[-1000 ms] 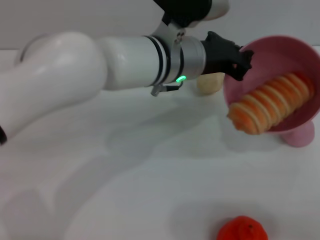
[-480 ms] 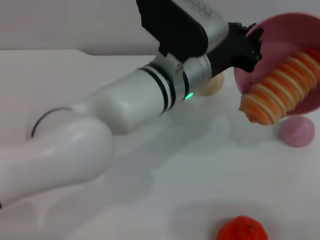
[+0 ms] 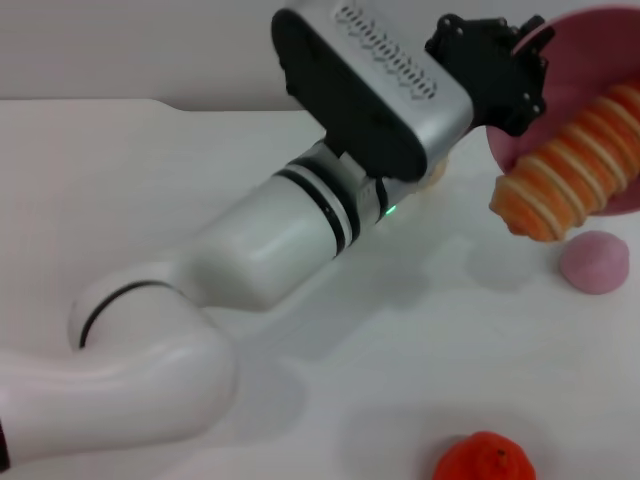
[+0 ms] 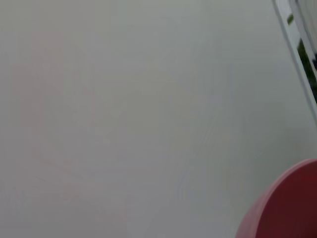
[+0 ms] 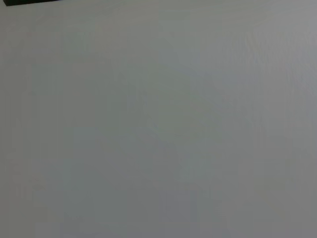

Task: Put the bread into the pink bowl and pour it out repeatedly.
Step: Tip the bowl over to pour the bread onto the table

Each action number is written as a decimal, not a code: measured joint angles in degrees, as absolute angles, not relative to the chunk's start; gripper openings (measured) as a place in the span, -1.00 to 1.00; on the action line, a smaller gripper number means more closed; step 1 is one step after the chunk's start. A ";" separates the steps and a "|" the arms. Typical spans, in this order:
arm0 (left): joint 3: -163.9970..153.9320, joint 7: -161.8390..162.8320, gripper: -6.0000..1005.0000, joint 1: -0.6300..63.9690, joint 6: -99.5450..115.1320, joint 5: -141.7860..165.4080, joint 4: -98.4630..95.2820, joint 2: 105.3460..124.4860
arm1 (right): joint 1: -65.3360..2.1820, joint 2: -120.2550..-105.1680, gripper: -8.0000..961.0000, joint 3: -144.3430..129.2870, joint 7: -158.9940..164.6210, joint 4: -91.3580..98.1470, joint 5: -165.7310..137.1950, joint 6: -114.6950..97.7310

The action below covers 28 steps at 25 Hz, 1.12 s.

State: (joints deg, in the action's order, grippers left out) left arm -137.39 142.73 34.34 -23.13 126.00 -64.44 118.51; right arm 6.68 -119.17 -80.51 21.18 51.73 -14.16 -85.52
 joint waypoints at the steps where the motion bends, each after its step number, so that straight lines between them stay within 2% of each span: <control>1: -137.96 143.58 -0.91 34.37 -24.91 126.89 -63.72 118.55 | 6.75 -119.18 -0.08 -80.61 21.19 51.85 -14.15 -85.52; 15: -139.91 163.01 -0.91 34.90 -43.78 144.41 -52.86 118.56 | 6.83 -119.18 -0.08 -82.05 21.45 52.97 -14.24 -85.68; 28: -140.45 164.88 -0.91 35.14 -51.72 145.02 -49.71 119.03 | 7.02 -119.26 -0.08 -83.11 21.68 54.64 -14.24 -85.70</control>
State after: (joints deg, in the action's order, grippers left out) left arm -140.45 164.88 35.14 -51.72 145.02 -49.71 119.03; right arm 7.02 -119.26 -83.11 21.68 54.64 -14.24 -85.70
